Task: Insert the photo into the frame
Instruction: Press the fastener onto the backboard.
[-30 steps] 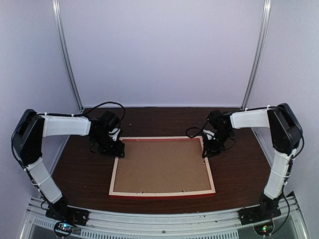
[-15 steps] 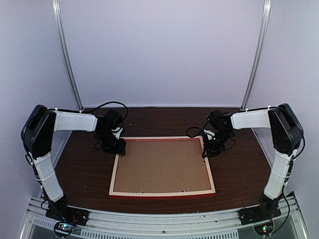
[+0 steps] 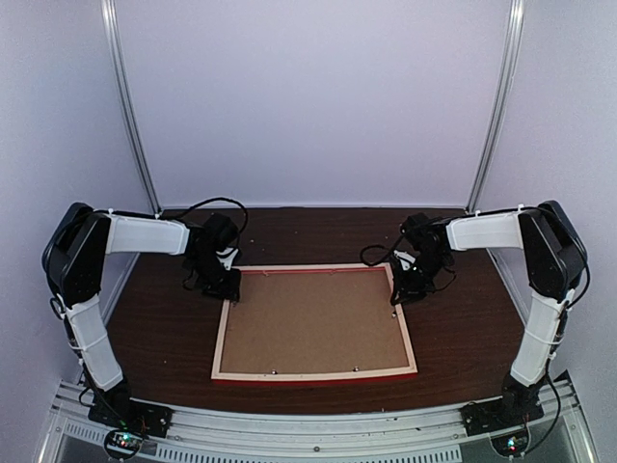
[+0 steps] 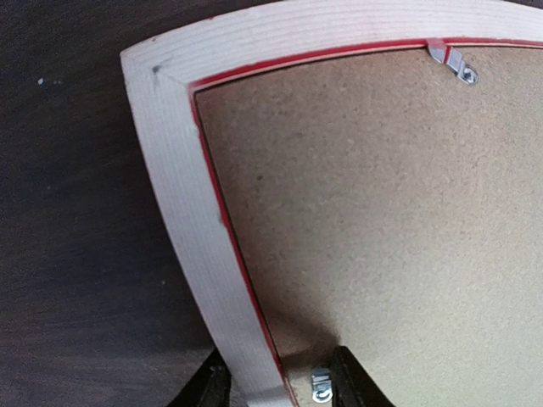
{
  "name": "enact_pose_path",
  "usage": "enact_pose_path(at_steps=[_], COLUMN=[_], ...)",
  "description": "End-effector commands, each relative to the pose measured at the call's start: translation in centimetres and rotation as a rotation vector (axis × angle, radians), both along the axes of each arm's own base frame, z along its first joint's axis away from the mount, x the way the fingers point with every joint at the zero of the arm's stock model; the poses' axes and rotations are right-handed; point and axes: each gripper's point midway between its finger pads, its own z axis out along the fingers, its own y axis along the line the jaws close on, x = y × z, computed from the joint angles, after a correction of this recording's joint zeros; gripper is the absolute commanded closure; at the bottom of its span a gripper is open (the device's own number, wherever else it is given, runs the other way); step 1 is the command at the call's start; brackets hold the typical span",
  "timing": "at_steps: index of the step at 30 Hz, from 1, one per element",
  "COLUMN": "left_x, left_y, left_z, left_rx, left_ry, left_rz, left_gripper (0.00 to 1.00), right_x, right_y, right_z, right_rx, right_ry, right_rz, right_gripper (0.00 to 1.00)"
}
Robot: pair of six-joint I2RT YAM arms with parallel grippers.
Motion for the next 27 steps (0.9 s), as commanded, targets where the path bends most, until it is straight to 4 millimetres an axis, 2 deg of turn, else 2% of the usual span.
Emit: enact_pose_path(at_steps=[1,8,17,20,25,27], left_x=[0.0,-0.5,-1.5,-1.6,-1.5,-1.5], left_y=[0.4,0.6,-0.3,-0.2,-0.1,0.0], left_z=[-0.4,0.0,0.5,0.7,1.0,1.0], left_rx=[0.011,-0.002,-0.088,-0.1,-0.108,-0.108], left_ry=[0.008,0.002,0.007,-0.005,-0.016,-0.019], left_rz=[0.008,0.012,0.014,0.03,0.055,0.061], left_gripper=[0.62,0.7,0.78,0.74,0.53,0.49], right_x=[0.3,0.5,0.5,0.4,0.3,0.3], right_y=[0.0,0.0,-0.1,0.0,-0.1,-0.1], right_z=[-0.6,-0.3,-0.5,-0.7,-0.8,-0.7], right_rx=[-0.008,-0.002,-0.003,0.001,0.0,0.0], right_ry=[-0.032,-0.041,-0.045,-0.041,-0.039,-0.041], right_rz=[0.041,0.026,0.015,0.012,0.011,0.01], right_gripper=[0.88,0.89,0.89,0.89,0.89,0.89])
